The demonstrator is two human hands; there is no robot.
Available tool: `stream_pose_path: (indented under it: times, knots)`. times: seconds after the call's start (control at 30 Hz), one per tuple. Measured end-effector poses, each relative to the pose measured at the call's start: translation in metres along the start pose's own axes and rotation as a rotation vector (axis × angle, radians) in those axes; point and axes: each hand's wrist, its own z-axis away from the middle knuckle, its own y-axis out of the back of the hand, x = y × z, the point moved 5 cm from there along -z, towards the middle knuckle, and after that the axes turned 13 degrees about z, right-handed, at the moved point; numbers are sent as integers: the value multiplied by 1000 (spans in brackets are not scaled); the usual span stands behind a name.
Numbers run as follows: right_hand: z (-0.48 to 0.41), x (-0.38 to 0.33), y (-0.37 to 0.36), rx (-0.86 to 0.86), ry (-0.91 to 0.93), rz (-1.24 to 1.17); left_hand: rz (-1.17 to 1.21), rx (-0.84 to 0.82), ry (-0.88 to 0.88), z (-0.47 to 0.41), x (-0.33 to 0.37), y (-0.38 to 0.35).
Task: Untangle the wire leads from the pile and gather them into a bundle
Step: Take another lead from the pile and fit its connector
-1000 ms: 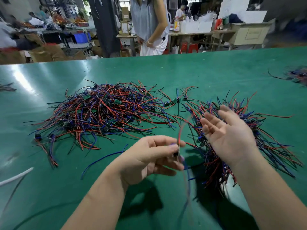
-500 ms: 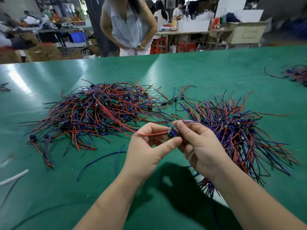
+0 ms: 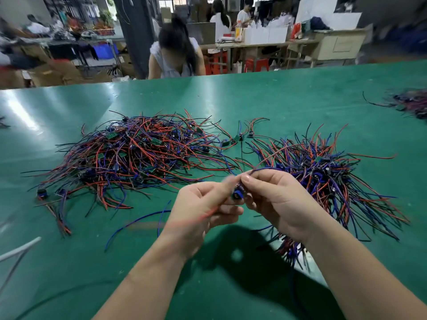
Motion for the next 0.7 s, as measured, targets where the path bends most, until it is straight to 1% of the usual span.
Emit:
stream_pose_path:
  times: [0.07, 0.13, 0.33, 0.4, 0.47, 0.6, 0.7]
  knots:
    - [0, 3, 2, 26, -1, 142, -64, 9, -26, 1, -1, 1]
    - [-2, 7, 5, 79, -9, 236, -89, 23, -15, 1, -5, 3]
    - [-4, 6, 10, 186, 0, 284, -101, 28, -6, 0, -12, -4]
    - [-4, 3, 15, 234, 3, 256, -112, 9, -1, 0, -14, -6]
    - [-5, -4, 25, 319, 8, 200, -154, -32, 26, 3, -19, -10]
    - [-4, -17, 52, 485, 40, 17, -216, -134, 105, 8, -37, -21]
    - [-5, -17, 64, 526, 16, -112, -236, -181, 156, 11, -43, -25]
